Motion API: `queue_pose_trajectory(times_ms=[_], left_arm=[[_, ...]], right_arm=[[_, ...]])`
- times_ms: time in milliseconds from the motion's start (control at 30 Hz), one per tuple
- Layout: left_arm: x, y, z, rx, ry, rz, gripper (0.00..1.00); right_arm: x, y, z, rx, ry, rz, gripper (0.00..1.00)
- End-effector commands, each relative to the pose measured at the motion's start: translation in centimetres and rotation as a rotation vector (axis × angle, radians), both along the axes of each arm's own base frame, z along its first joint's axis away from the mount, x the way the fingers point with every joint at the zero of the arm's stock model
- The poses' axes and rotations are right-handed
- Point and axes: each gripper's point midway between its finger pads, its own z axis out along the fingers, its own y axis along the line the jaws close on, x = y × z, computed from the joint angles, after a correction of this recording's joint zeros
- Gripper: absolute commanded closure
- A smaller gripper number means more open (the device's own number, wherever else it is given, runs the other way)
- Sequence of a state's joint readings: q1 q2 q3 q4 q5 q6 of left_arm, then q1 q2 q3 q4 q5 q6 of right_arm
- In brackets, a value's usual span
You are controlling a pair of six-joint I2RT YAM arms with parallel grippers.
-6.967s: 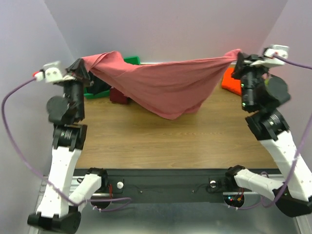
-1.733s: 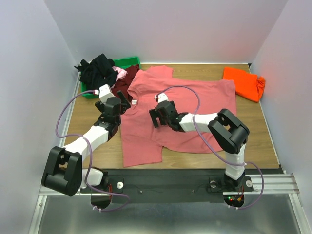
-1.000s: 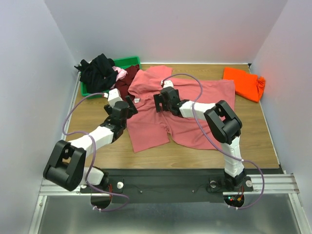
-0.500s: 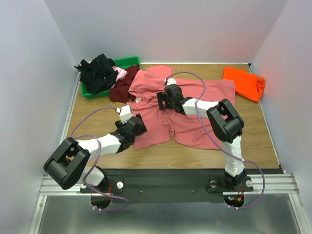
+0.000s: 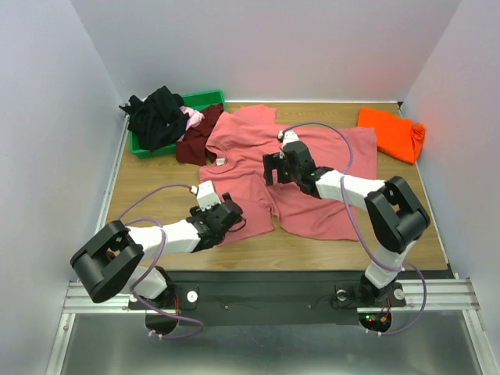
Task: Fold and stack the t-shirts
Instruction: Flatten the tshirt out
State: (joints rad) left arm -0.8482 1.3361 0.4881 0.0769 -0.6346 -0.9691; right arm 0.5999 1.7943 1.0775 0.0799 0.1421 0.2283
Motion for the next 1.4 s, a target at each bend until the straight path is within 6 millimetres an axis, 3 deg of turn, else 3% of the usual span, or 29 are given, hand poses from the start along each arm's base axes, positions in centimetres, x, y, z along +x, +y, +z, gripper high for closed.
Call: queue_pose_trajectory(times_ms=[0,233,300,633,867,1167,1200,1267,1367], left_arm=[[-2.5,1.0,-0.9,0.044,0.071,0.058,0.11],[-4.2,1.6,0.4,0.136,0.091,0.11,0.11],[-5.3,2.0,0.1,0.178,0.114,0.114,0.11],[-6.0,1.0,-0.5,0.181,0.164,0.111,0.14],[-6.3,0.4,-0.8,0.191,0.189,0.071,0.26],[-6.8,-0.3,-1.7,0.231,0.238,0.027,0.52],[-6.9,-0.4,-1.8,0.231,0.238,0.022,0.61],[-6.9,-0.4,-1.8,0.232,0.239,0.012,0.71],[-6.6,-0.9,-1.5,0.221,0.221,0.001,0.98]], right_arm=[[1.0,-0.1,4.4,0.078,-0.118,-0.016,0.0],[0.5,-0.7,4.8,0.097,-0.13,-0.024,0.0],[0.3,-1.0,4.6,0.098,-0.128,-0.027,0.0],[-0.4,-2.8,6.4,0.144,-0.17,-0.048,0.0],[-0.3,-3.8,7.1,0.168,-0.188,-0.07,0.0],[-0.5,-4.4,7.2,0.169,-0.191,-0.082,0.0],[-0.5,-4.4,7.3,0.169,-0.193,-0.083,0.0],[-0.6,-4.6,7.2,0.17,-0.191,-0.086,0.0],[-1.2,-4.8,7.5,0.182,-0.193,-0.091,0.0]])
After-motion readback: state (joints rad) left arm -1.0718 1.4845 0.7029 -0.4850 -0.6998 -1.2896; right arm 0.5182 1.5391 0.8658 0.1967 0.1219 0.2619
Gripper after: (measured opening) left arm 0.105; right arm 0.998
